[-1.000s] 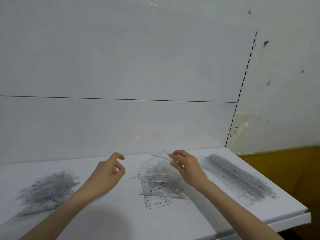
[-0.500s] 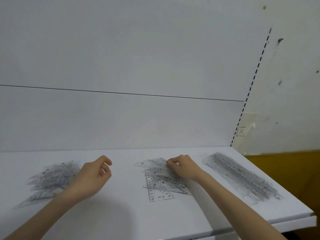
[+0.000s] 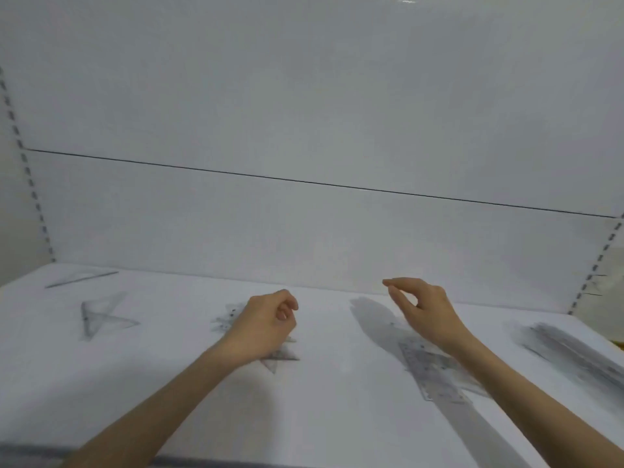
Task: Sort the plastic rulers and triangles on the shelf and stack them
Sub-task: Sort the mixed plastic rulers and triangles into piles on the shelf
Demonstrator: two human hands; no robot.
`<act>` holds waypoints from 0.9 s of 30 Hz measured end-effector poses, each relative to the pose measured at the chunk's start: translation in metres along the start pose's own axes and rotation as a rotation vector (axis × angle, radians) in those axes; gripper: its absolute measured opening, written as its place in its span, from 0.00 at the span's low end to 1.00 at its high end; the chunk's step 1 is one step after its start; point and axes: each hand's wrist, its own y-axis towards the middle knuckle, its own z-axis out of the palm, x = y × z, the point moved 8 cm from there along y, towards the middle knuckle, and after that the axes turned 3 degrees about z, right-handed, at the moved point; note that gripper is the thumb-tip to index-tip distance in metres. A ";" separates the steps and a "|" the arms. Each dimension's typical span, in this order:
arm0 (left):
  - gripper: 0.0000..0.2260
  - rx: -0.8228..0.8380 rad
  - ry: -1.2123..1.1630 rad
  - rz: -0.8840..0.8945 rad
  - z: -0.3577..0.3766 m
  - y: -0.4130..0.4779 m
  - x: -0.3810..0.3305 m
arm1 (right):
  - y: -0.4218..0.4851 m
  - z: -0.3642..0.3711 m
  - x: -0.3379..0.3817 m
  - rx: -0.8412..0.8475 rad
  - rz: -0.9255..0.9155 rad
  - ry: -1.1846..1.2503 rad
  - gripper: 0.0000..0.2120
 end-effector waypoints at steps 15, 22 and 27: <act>0.11 -0.119 0.192 -0.089 -0.241 -0.085 0.237 | 0.035 0.306 0.292 0.437 -0.286 -0.036 0.16; 0.27 0.177 0.195 0.137 -0.224 -0.085 0.264 | 0.014 0.340 0.321 0.375 -0.320 -0.011 0.13; 0.30 0.087 0.160 0.076 -0.250 -0.102 0.269 | -0.009 0.327 0.318 0.354 -0.287 -0.003 0.13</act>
